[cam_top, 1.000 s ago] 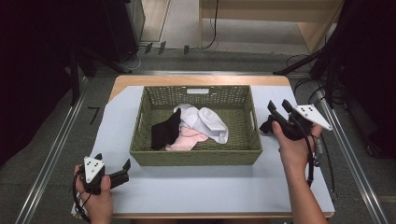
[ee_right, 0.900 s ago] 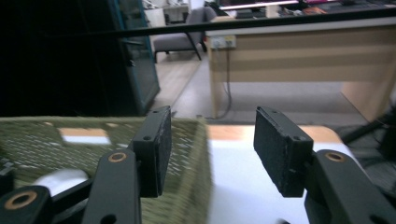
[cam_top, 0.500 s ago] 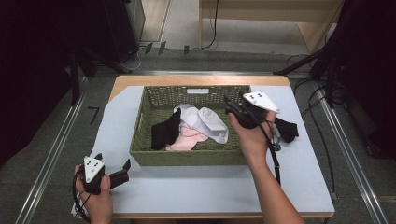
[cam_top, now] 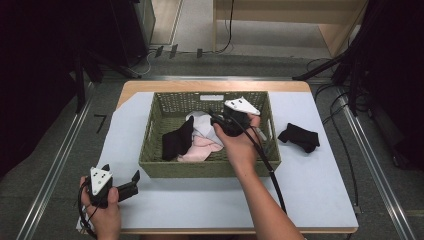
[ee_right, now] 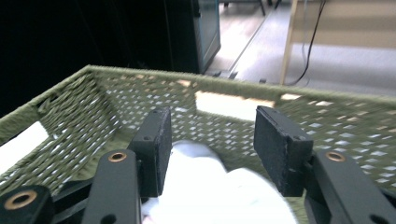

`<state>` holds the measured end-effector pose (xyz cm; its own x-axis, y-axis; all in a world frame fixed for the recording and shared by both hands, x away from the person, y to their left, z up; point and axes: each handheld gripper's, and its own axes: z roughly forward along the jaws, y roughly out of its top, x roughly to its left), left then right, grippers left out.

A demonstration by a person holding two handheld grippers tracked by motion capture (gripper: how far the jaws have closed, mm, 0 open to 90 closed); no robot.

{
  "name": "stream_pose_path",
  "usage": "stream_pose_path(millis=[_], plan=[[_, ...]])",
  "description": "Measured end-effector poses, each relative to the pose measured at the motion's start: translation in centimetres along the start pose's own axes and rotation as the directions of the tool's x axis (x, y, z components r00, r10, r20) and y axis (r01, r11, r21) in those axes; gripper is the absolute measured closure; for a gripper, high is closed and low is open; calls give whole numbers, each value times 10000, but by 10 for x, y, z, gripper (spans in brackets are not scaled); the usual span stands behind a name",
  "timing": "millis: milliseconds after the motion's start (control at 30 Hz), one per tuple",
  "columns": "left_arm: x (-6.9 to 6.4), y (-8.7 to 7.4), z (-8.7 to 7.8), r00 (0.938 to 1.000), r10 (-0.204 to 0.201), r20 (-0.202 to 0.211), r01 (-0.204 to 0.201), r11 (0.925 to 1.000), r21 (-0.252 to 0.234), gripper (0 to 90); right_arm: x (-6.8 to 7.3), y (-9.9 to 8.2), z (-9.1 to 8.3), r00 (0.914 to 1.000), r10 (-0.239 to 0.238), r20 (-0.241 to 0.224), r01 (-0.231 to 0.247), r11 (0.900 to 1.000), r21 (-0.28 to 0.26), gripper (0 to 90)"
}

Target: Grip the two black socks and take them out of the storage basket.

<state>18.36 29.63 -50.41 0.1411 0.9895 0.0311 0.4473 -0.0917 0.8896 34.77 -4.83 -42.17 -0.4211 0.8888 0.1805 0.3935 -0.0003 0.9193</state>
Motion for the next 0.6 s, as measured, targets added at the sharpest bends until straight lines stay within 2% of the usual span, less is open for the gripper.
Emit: stream_pose_path(millis=[67, 133, 267, 400, 467, 533, 600], plan=[[0, 0, 0, 10000, -2, -3, 2, 10000, 17, 1, 8, -1, 5, 9999, 119, -58, -117, 9997, 198, 500], [0, 0, 0, 10000, -1, 1, 1, 10000, 15, 1, 16, -2, 11, 10000, -57, -66, 61, 9985, 547, 510], [0, 0, 0, 10000, -19, 14, 19, 10000, -15, 1, 33, -5, 23, 9997, -107, -206, 129, 9943, 1061, 525], [1, 0, 0, 10000, -63, 25, 63, 10000, 9, 1, 43, -8, 34, 9992, 338, -198, -301, 9860, 1642, 541], [1, 0, 0, 10000, -91, 8, 91, 10000, -10, 1, 47, -11, 40, 9988, 384, -294, -307, 9729, 2291, 566], [1, 0, 0, 9999, -108, 25, 108, 9999, -46, 1, 50, -14, 46, 9973, 603, -418, -453, 9542, 2956, 570], [1, 0, 0, 10000, -99, 9, 99, 9999, -27, 1, 52, -17, 51, 9969, 603, -507, -390, 9370, 3471, 565]])
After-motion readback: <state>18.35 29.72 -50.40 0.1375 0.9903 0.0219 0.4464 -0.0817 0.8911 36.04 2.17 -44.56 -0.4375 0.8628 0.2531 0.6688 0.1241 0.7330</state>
